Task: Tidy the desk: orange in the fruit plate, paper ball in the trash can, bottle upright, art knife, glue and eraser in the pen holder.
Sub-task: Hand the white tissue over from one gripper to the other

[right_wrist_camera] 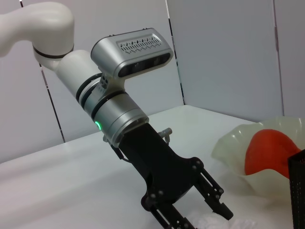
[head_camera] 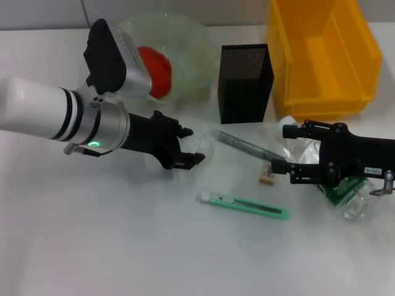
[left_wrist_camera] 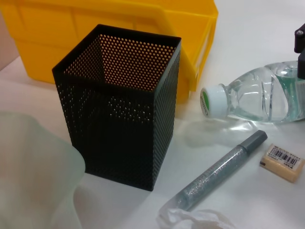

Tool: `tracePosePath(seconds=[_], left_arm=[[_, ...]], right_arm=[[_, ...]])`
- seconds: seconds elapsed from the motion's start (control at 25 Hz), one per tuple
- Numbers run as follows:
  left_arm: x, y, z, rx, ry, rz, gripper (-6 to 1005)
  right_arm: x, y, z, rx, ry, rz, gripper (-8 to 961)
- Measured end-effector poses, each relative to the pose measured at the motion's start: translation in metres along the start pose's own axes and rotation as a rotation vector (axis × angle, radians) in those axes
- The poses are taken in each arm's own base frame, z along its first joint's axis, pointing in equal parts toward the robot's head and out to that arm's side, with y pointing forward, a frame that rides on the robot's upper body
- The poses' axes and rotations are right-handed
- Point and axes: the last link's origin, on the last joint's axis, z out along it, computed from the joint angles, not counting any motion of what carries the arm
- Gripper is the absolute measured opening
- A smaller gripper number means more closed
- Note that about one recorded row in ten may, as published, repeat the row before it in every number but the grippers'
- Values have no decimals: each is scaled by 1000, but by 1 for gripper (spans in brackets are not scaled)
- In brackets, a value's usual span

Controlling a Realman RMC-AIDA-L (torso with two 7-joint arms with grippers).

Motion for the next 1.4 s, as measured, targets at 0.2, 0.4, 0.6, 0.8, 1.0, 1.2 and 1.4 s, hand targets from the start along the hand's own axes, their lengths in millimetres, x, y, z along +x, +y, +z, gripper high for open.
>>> tracePosePath(seconds=[0.2, 0.4, 0.6, 0.8, 1.0, 1.2, 1.4], left_arm=[[0, 0, 0, 0, 1, -1, 547], [0, 0, 0, 1, 2, -1, 522], [0, 0, 0, 1, 3, -3, 506], [0, 0, -2, -3, 18, -13, 506], [1, 1, -12, -17, 89, -47, 507], [-1, -2, -28, -19, 187, -122, 506], [-9, 1, -41, -40, 321, -224, 505]], right_arm=[[0, 0, 0, 0, 0, 0, 742], [0, 0, 0, 0, -1, 0, 741], [0, 0, 0, 1, -2, 0, 740], [0, 0, 0, 1, -2, 0, 738], [0, 0, 0, 1, -2, 0, 737], [-1, 0, 0, -2, -4, 0, 736], [0, 1, 0, -5, -3, 0, 734]])
